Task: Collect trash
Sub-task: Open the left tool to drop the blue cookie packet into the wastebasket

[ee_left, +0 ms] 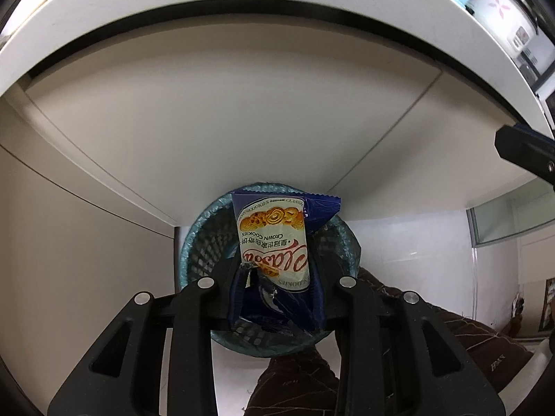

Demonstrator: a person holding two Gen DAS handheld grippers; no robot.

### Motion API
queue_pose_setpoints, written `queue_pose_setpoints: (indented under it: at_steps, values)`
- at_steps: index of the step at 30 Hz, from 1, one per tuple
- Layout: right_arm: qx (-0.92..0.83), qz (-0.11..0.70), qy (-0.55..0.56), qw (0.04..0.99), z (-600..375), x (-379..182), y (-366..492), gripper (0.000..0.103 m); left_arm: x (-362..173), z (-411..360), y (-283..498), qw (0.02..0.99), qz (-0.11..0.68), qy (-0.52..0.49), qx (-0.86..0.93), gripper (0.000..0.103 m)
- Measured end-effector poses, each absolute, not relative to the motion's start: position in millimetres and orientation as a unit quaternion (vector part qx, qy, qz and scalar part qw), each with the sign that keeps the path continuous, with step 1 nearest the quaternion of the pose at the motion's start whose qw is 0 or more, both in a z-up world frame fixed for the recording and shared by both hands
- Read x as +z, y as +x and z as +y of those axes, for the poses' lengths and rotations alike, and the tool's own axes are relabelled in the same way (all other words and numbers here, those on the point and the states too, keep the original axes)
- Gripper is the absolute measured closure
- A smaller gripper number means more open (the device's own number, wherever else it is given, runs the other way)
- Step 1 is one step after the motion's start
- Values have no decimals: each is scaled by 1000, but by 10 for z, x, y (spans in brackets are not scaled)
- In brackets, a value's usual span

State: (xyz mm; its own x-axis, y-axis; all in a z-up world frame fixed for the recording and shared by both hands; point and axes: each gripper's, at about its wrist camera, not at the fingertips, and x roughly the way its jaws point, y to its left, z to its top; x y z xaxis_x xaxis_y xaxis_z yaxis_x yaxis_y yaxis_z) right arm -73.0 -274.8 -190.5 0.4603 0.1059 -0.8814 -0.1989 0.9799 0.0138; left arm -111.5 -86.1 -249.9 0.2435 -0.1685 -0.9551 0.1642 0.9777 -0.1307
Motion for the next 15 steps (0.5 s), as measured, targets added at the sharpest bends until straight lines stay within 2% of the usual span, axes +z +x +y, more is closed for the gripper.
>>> queue_pose_setpoints:
  at_steps: [4,7,9,15]
  values:
    - [85,512,-42,854,-2777,-1884,-725,10,-2453,-816,-1082,788,605,1,-112,69]
    - [84,512,-39,854,-2790,-1935,-719,10,-2471,-819,-1094,788,606,-1,-112,64]
    - [84,512,-38,854,-2796,-1941,-713,10,-2457,-790,-1093,789,605,-3,-110,56]
    - [87,514,-37,853,-2790,-1953,-700,10,-2427,-745,-1120,791,602,-6,-108,45]
